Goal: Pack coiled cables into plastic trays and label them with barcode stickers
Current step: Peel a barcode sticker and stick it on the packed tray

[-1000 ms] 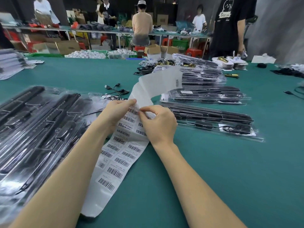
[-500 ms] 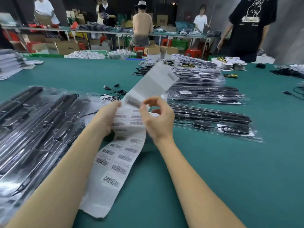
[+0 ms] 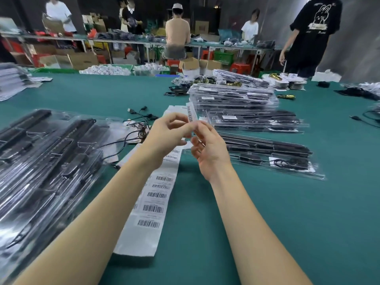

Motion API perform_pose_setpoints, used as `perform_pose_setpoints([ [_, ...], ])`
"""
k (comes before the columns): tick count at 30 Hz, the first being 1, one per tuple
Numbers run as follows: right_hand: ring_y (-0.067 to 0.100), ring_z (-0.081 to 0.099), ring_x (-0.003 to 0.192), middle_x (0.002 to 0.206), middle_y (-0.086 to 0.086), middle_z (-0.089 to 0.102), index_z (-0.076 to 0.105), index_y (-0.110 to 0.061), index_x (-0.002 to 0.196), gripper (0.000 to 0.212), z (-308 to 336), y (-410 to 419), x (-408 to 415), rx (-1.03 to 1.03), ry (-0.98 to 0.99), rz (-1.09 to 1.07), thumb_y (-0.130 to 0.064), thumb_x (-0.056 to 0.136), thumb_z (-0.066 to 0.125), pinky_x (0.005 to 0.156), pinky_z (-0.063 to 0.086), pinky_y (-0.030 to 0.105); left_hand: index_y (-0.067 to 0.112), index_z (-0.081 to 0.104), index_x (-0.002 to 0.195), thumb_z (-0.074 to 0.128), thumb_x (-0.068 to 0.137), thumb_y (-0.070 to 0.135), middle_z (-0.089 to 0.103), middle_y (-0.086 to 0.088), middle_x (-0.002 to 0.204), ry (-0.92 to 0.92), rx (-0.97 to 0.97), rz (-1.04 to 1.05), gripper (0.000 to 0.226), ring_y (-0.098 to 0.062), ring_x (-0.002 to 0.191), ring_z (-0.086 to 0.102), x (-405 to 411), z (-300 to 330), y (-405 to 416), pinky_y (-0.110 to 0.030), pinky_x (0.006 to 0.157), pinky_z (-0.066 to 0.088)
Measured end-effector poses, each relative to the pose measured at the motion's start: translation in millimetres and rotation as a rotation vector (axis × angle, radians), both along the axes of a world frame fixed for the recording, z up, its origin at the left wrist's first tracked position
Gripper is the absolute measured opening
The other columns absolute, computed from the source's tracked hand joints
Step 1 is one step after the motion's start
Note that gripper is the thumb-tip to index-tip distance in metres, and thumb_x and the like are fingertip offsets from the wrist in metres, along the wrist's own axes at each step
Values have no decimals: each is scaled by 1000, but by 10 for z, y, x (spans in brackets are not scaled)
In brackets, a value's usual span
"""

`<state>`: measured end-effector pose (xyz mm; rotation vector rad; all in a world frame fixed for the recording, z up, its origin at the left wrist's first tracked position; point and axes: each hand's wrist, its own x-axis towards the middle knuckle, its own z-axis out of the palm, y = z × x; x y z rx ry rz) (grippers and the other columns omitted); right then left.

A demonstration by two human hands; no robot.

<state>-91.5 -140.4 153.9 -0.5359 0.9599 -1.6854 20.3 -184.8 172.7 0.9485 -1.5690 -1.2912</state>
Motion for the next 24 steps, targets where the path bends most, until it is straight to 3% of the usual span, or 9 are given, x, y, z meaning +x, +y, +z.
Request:
perform_pose_setpoints([
  [5, 9, 60, 67, 86, -7, 72, 67, -25, 97, 8, 1, 20, -131, 18, 252, 82, -24, 90, 72, 53, 47, 19, 21, 63, 84, 74, 89, 22, 75, 0, 82, 39, -8, 47, 11, -12, 76, 71, 35, -24, -37, -23, 66, 53],
  [8, 12, 64, 76, 98, -7, 72, 63, -25, 108, 24, 60, 29, -303, -44, 674, -13, -21, 87, 76, 62, 53, 24, 20, 63, 84, 71, 90, 23, 76, -3, 81, -178, -150, 43, 10, -14, 73, 72, 97, -16, -61, -26, 65, 56],
  [10, 8, 65, 77, 107, -11, 69, 63, -31, 112, 31, 106, 44, -415, -157, 948, -59, -26, 85, 78, 65, 53, 21, 19, 65, 88, 71, 90, 28, 76, -2, 80, -332, -207, -30, 10, -17, 75, 72, 139, 12, -51, -29, 67, 59],
  [13, 7, 66, 72, 93, -19, 71, 71, -34, 95, 14, 151, 53, -495, -237, 1203, -58, -28, 84, 78, 66, 48, 11, 18, 65, 90, 70, 91, 29, 75, -2, 81, -438, -215, -131, 13, -17, 77, 71, 161, 45, -22, -32, 71, 58],
  [17, 13, 63, 67, 83, -24, 70, 73, -36, 78, 11, 133, 36, -544, -241, 1280, -71, -28, 81, 79, 64, 49, 13, 19, 65, 91, 70, 91, 31, 75, -1, 79, -504, -246, -137, 13, -18, 79, 71, 178, 44, -6, -41, 80, 57],
  [20, 4, 59, 59, 75, -26, 69, 74, -38, 73, 11, 118, 41, -620, -205, 1300, -115, -30, 81, 76, 60, 46, 14, 25, 62, 107, 74, 86, 39, 75, 6, 87, -494, -225, -81, 28, -10, 79, 71, 160, -30, -64, -36, 79, 57],
  [22, -4, 62, 62, 73, -26, 69, 73, -38, 72, 14, 119, 45, -713, -166, 1275, -211, -29, 82, 75, 61, 44, 9, 24, 51, 129, 73, 85, 44, 71, 8, 110, -561, -288, -11, 53, -5, 94, 68, 94, -133, -70, -26, 84, 51],
  [24, -4, 64, 63, 70, -23, 70, 71, -37, 73, 15, 105, 64, -835, -106, 1188, -277, -28, 84, 75, 62, 47, 12, 16, 35, 148, 67, 90, 45, 55, -1, 141, -692, -446, -33, 72, -14, 125, 54, -12, -286, -33, -27, 103, 40],
])
